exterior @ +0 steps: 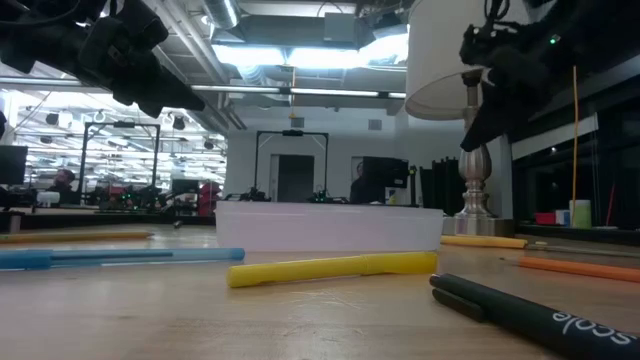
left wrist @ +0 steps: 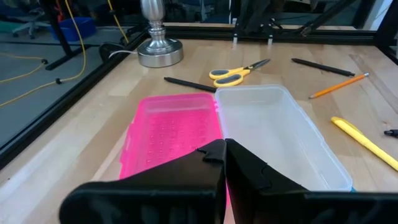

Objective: Pick & place school supplies into a supply box
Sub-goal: Put the yellow scissors into the pink supply box

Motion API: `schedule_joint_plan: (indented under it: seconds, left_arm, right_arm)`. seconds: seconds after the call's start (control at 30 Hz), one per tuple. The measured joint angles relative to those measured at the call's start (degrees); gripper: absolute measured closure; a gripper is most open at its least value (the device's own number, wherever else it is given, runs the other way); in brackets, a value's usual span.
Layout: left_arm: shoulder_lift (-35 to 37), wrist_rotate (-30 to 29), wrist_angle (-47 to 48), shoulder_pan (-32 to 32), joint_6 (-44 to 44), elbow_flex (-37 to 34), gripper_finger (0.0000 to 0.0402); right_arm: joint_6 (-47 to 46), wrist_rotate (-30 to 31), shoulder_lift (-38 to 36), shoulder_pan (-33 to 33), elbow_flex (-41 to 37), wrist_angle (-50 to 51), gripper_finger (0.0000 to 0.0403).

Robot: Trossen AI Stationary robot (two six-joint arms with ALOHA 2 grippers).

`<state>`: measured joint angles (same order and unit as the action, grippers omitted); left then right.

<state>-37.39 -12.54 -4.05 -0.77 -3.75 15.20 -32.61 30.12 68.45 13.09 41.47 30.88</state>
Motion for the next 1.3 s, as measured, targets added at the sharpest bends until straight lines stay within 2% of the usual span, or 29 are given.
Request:
schedule_joint_plan:
  seconds: [0.23, 0.57, 0.83, 1.3]
  left_arm:
    - [0.0, -0.5, 0.0, 0.0, 0.0, 0.0, 0.0398]
    - [0.0, -4.3, 0.0, 0.0, 0.0, 0.0, 0.0398]
    - [0.0, -8.8, 0.0, 0.0, 0.0, 0.0, 0.0398]
    - [0.0, -9.0, 0.0, 0.0, 0.0, 0.0, 0.0398]
  right_arm:
    - [-4.5, -9.4, 0.0, -4.6, 0.0, 2.8, 0.0266]
    - [-5.0, -9.3, 0.0, -8.6, -1.5, 3.1, 0.0207]
    - [-4.6, -9.2, 2.6, -10.8, -1.6, 3.3, 0.0197]
    - [-1.2, -10.4, 14.8, -11.1, -1.6, -0.8, 0.0196]
